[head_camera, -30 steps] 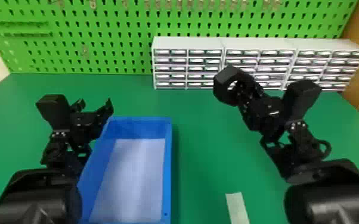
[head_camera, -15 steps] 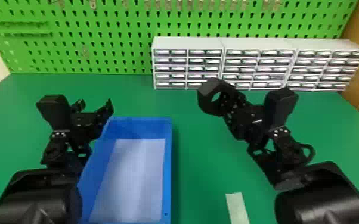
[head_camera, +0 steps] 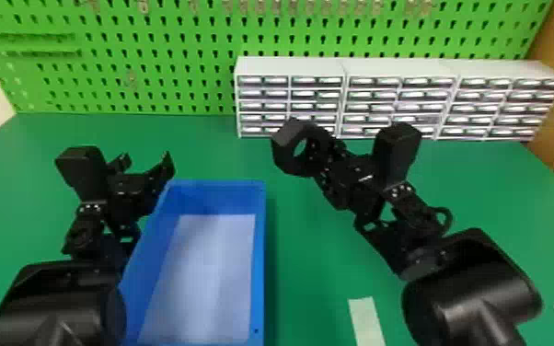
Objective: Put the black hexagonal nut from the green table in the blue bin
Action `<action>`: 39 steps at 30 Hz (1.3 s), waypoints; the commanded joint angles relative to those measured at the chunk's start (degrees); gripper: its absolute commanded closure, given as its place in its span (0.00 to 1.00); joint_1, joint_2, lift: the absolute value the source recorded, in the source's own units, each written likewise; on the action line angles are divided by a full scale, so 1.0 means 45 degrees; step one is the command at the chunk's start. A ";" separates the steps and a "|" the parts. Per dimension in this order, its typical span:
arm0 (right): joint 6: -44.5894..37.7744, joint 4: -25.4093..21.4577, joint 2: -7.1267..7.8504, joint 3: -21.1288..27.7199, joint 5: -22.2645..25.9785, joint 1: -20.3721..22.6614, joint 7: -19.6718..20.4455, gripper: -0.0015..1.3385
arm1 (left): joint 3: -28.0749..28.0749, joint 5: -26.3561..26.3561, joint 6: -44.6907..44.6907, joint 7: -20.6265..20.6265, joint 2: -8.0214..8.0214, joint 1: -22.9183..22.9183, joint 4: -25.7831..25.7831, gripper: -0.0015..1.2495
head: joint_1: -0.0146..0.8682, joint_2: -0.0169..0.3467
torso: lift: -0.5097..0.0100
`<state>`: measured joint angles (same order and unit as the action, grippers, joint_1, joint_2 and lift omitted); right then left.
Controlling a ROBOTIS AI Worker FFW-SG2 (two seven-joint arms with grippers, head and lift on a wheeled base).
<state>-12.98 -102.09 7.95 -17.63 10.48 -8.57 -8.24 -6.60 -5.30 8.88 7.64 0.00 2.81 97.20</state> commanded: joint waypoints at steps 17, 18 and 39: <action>-0.1315 0.0753 -0.0165 -0.1257 0.0777 -0.1200 -0.0571 0.79 | -0.0037 -0.0014 0.0000 0.0001 -0.0033 0.0000 0.0000 0.35 | 0.79 0.19 | 0.79; -0.1315 0.0851 -0.0146 -0.1335 0.0777 -0.1259 -0.0669 0.79 | -0.0037 -0.0014 0.0000 0.0001 -0.0033 0.0000 0.0000 0.35 | 0.79 0.19 | 0.79; -0.1413 0.2296 0.0089 -0.4304 0.1890 -0.2587 -0.1001 0.79 | -0.0076 0.0122 0.0000 -0.0018 -0.0033 0.0019 0.0000 0.35 | 0.79 0.19 | 0.79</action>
<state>-19.34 -92.31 8.25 -35.61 18.34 -19.60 -12.71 -6.86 -4.84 8.88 7.56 0.00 2.89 97.21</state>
